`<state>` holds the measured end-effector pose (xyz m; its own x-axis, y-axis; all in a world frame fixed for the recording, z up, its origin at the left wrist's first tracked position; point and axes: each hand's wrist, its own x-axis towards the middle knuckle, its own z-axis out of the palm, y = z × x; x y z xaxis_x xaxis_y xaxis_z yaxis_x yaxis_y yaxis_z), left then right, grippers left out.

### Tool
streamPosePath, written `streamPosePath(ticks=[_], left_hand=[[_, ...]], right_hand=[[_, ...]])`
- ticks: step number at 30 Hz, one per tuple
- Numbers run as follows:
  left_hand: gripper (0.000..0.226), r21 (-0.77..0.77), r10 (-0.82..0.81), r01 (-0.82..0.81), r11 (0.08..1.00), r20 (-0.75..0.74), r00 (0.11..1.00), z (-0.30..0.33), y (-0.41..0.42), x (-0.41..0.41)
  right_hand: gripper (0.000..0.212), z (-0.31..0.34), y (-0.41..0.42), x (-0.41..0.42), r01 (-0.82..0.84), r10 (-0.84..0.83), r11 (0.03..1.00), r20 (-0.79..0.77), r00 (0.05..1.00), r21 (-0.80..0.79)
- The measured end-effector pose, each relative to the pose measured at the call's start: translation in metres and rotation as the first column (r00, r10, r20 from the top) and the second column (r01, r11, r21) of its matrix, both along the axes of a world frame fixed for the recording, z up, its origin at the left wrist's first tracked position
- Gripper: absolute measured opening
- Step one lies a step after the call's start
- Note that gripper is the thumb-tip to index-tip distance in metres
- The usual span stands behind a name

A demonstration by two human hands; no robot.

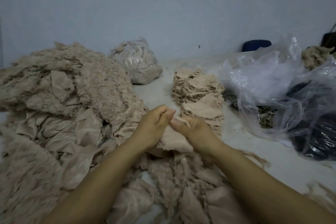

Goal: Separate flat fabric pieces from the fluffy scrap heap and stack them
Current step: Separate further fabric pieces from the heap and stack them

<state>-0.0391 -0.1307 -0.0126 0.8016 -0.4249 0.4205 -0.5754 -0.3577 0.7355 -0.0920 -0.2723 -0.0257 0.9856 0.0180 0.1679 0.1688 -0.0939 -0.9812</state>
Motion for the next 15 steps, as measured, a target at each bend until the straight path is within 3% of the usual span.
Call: streamPosePath(ticks=[2, 5, 7, 9, 10, 12, 13, 15], left_hand=[[0.034, 0.032, 0.103, -0.104, 0.994, 0.033, 0.994, -0.002, 0.006, 0.008], [0.035, -0.033, 0.246, -0.248, 0.968, -0.046, 0.968, -0.008, 0.02, 0.019], [0.037, -0.045, 0.314, -0.318, 0.947, -0.069, 0.947, -0.013, 0.027, 0.022], [0.041, -0.003, 0.231, -0.232, 0.973, -0.094, 0.968, -0.014, 0.023, 0.017], [0.043, -0.03, 0.143, -0.151, 0.988, -0.193, 0.971, -0.012, 0.017, 0.012], [0.048, -0.125, -0.06, 0.001, 0.992, -0.47, 0.881, -0.007, 0.001, 0.005], [0.048, -0.157, -0.135, 0.057, 0.986, -0.548, 0.825, -0.008, -0.006, 0.002], [0.025, -0.202, -0.188, 0.081, 0.976, -0.596, 0.781, -0.013, -0.012, -0.003]], right_hand=[[0.024, -0.001, -0.003, 0.002, 0.115, -0.116, 0.991, 0.02, 0.993, 0.065], [0.019, -0.004, -0.018, 0.004, 0.337, -0.344, 0.935, 0.051, 0.938, 0.11], [0.02, -0.006, -0.03, 0.005, 0.413, -0.419, 0.88, -0.029, 0.908, 0.235], [0.021, -0.006, -0.033, 0.006, 0.357, -0.354, 0.889, -0.064, 0.933, 0.288], [0.021, -0.005, -0.03, 0.006, 0.317, -0.315, 0.896, -0.056, 0.947, 0.311], [0.024, -0.004, -0.025, 0.007, 0.257, -0.262, 0.884, -0.042, 0.964, 0.39], [0.024, -0.003, -0.023, 0.008, 0.25, -0.259, 0.876, -0.037, 0.965, 0.412], [0.021, -0.003, -0.027, 0.008, 0.252, -0.256, 0.865, -0.05, 0.965, 0.434]])
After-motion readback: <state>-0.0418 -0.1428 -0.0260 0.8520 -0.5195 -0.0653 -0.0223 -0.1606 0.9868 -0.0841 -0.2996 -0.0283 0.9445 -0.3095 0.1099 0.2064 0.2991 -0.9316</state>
